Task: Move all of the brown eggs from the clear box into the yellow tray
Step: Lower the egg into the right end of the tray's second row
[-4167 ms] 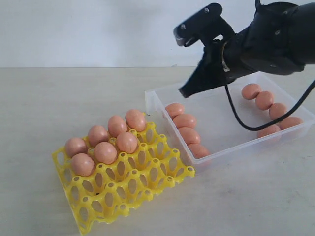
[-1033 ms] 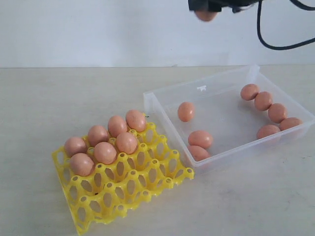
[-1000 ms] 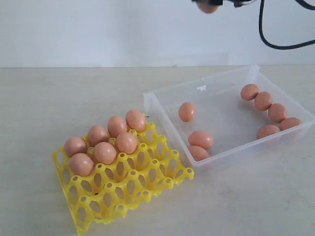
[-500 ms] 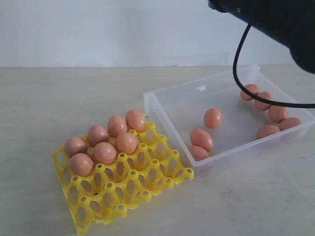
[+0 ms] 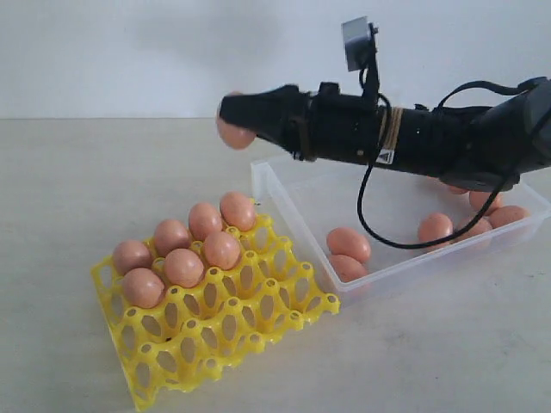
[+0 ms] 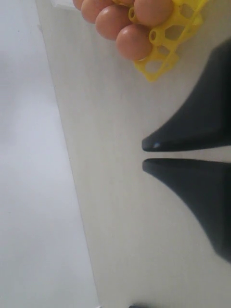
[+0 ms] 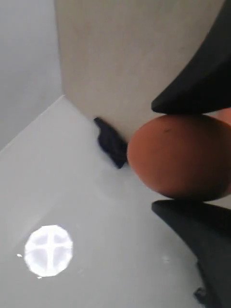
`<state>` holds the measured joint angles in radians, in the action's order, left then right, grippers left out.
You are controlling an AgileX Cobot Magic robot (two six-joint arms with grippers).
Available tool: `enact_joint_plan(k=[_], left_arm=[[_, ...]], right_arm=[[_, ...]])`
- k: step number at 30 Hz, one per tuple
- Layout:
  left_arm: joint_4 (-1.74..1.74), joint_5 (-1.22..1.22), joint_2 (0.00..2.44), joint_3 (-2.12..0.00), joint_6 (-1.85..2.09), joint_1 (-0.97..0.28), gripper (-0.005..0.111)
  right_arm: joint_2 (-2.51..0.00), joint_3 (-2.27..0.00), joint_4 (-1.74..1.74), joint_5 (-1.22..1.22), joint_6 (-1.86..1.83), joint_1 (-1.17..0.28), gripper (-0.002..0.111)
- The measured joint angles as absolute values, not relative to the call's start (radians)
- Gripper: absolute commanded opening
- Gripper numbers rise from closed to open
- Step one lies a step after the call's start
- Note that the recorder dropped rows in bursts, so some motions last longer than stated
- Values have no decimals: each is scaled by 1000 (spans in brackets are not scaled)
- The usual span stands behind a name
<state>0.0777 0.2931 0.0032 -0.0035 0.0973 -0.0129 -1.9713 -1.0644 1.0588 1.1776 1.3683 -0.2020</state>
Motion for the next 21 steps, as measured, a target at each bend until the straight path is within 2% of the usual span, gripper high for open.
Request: enact_joint_plan(k=[4,13,21], left_arm=[[78,293,3,-3,97,-13,4],[78,293,3,-3,97,-13,4],[78,293,3,-3,97,-13,4]], right_arm=[[-1973,-1065,1166,1008,1293,-257,-1],[-1973,-1067,1176,645,1160,-347,-1],[-1973,-1067,1174,505,1168,-349,-1]])
